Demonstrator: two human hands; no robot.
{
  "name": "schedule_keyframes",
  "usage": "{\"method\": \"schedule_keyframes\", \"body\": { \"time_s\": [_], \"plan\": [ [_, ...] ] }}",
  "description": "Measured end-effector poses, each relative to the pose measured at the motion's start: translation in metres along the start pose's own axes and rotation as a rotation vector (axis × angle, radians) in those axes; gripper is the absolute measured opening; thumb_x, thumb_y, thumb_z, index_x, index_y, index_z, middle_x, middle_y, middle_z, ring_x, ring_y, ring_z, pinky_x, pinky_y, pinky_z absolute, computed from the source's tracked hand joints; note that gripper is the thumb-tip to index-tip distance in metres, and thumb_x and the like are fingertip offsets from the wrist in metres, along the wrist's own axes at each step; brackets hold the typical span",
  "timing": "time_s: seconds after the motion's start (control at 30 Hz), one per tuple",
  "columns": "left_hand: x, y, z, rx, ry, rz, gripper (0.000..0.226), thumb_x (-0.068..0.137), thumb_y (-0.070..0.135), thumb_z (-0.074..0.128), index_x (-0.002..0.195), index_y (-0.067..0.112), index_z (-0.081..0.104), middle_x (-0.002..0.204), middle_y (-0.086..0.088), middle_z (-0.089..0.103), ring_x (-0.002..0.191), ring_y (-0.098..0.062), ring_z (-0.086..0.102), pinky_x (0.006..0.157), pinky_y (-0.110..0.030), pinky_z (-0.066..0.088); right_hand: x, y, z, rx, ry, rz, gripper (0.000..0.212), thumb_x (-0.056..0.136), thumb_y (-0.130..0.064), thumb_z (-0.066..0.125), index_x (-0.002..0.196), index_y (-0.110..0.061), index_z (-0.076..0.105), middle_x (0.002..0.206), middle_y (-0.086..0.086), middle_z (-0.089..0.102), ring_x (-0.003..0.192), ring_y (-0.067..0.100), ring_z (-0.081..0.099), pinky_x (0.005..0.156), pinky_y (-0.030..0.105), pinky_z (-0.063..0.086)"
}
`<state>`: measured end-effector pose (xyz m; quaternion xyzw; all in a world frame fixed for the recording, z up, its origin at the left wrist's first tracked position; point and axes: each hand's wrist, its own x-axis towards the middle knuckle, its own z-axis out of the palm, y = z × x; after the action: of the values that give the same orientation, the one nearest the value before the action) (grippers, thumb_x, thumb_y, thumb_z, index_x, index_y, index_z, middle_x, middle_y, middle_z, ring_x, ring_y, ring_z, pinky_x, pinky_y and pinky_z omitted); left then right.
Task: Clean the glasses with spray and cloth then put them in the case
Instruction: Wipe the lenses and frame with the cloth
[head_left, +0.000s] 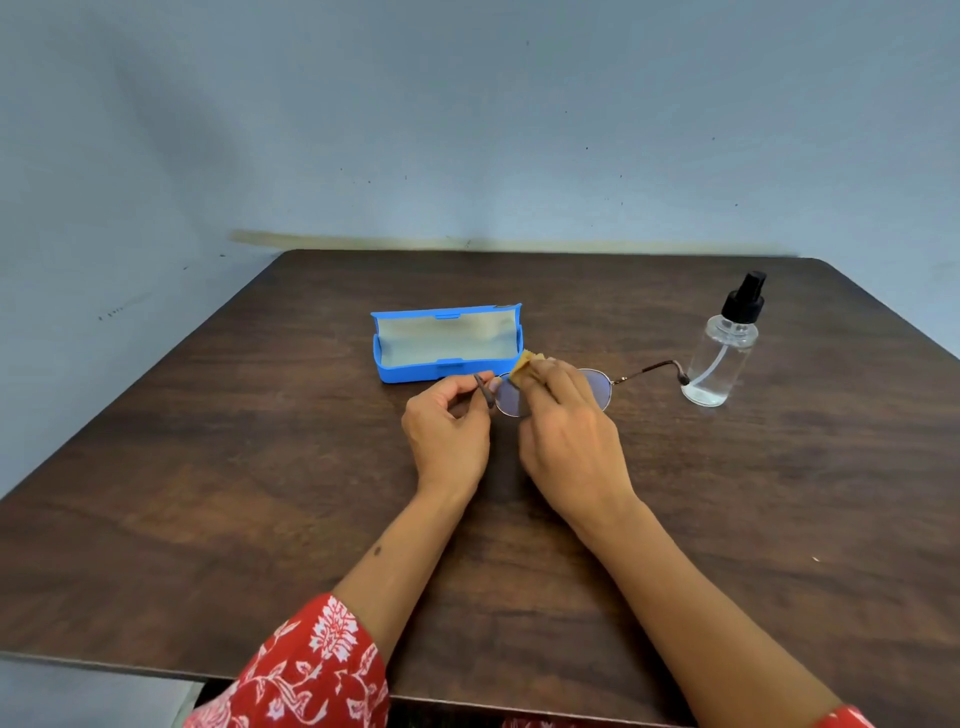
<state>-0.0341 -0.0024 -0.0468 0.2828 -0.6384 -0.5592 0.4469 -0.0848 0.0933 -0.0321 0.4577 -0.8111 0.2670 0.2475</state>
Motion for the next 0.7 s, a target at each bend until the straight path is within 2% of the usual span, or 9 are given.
{"method": "schedule_keyframes", "body": {
  "time_s": [0.07, 0.13, 0.33, 0.43, 0.7],
  "plan": [
    [-0.0002, 0.0003, 0.0001, -0.012, 0.000, -0.017, 0.011, 0.080, 0.002, 0.069, 0.087, 0.010, 0.073, 0.085, -0.006, 0.074, 0.085, -0.018, 0.071, 0.083, -0.042, 0.057, -0.0029, -0.0009, 0.0005, -0.020, -0.026, 0.000, 0.036, 0.062, 0.009, 0.070, 0.098, 0.003, 0.069, 0.099, 0.014, 0.068, 0.097, 0.029, 0.066, 0.067, 0.029, 0.056],
    [-0.0002, 0.0004, -0.0001, -0.021, 0.002, -0.028, 0.011, 0.080, 0.003, 0.070, 0.087, 0.011, 0.073, 0.083, -0.003, 0.073, 0.084, -0.017, 0.071, 0.082, -0.042, 0.057, -0.0076, -0.0042, 0.0005, -0.027, -0.067, -0.030, 0.037, 0.060, 0.008, 0.071, 0.096, 0.001, 0.070, 0.097, 0.013, 0.069, 0.096, 0.027, 0.067, 0.062, 0.027, 0.056],
    [-0.0004, -0.0002, -0.0002, 0.002, -0.001, -0.008, 0.012, 0.081, 0.003, 0.068, 0.093, 0.006, 0.073, 0.086, -0.007, 0.074, 0.083, -0.016, 0.070, 0.082, -0.038, 0.058, -0.0019, -0.0026, -0.0018, -0.015, -0.048, 0.001, 0.041, 0.061, 0.012, 0.070, 0.101, 0.004, 0.068, 0.103, 0.015, 0.067, 0.103, 0.029, 0.064, 0.069, 0.027, 0.055],
    [0.0001, -0.0008, -0.0002, 0.010, 0.007, -0.009, 0.014, 0.081, 0.001, 0.068, 0.092, 0.007, 0.073, 0.086, -0.005, 0.073, 0.085, -0.016, 0.070, 0.082, -0.034, 0.057, -0.0075, -0.0052, 0.0003, -0.030, -0.115, -0.050, 0.046, 0.061, 0.012, 0.068, 0.106, 0.003, 0.067, 0.105, 0.015, 0.067, 0.103, 0.029, 0.064, 0.073, 0.030, 0.056],
    [0.0008, -0.0012, 0.0003, -0.003, -0.001, -0.015, 0.013, 0.081, 0.001, 0.068, 0.093, 0.006, 0.073, 0.088, -0.009, 0.074, 0.085, -0.017, 0.070, 0.083, -0.035, 0.057, -0.0028, -0.0053, -0.0016, -0.038, -0.086, -0.024, 0.041, 0.062, 0.011, 0.069, 0.103, 0.005, 0.068, 0.104, 0.017, 0.067, 0.104, 0.031, 0.064, 0.069, 0.030, 0.056]
  ]
}}
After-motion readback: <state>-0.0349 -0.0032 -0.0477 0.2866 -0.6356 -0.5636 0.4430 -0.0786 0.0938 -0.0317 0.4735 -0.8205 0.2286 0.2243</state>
